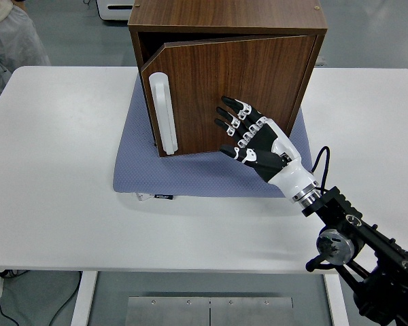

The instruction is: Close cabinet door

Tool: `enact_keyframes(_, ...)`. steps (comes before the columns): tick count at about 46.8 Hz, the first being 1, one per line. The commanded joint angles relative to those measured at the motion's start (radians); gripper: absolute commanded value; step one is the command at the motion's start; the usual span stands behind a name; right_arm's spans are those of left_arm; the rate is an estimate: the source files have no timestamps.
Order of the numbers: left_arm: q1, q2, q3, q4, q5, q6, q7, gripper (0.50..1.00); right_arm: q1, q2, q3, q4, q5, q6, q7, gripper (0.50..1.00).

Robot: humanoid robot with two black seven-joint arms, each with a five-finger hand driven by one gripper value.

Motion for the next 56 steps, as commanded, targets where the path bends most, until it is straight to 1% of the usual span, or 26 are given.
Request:
enact_keyframes(1, 0.000, 0.000, 0.000, 0.000, 0.000, 0.000, -0.001, 1.000, 0.000, 0.009, -0.003, 0.000, -0.001, 0.001, 0.000, 1.000)
enact_keyframes(5, 0.000, 0.000, 0.000, 0.000, 0.000, 0.000, 0.001, 1.000, 0.005, 0.012, -0.007, 0.000, -0.001, 0.001, 0.000, 1.000)
enact_keyframes(10, 0.000, 0.000, 0.000, 0.000, 0.000, 0.000, -0.001, 1.000, 0.034, 0.024, -0.009, -0.006, -0.001, 0.001, 0.002, 1.000)
enact_keyframes(25, 0.000, 0.000, 0.000, 0.000, 0.000, 0.000, 0.001, 1.000, 0.095, 0.026, -0.007, -0.077, 0.003, 0.001, 0.000, 1.000)
enact_keyframes(37, 0.000, 0.000, 0.000, 0.000, 0.000, 0.000, 0.001, 1.000, 0.167, 0.026, -0.007, -0.136, 0.045, 0.000, -0.003, 1.000)
enact_keyframes(46, 0.000, 0.000, 0.000, 0.000, 0.000, 0.000, 0.001, 1.000, 0.192, 0.032, -0.006, -0.167, 0.051, -0.002, -0.011, 1.000)
enact_keyframes(48, 0.000, 0.000, 0.000, 0.000, 0.000, 0.000, -0.001, 1.000, 0.195, 0.035, -0.006, -0.170, 0.062, -0.005, -0.012, 1.000)
enact_keyframes(53, 0.000, 0.000, 0.000, 0.000, 0.000, 0.000, -0.001, 1.000, 0.210, 0.038, -0.001, -0.182, 0.097, -0.042, -0.012, 1.000)
enact_keyframes(56, 0.000, 0.000, 0.000, 0.000, 0.000, 0.000, 0.001, 1.000, 0.219, 0.046, 0.000, -0.184, 0.128, -0.052, -0.012, 1.000)
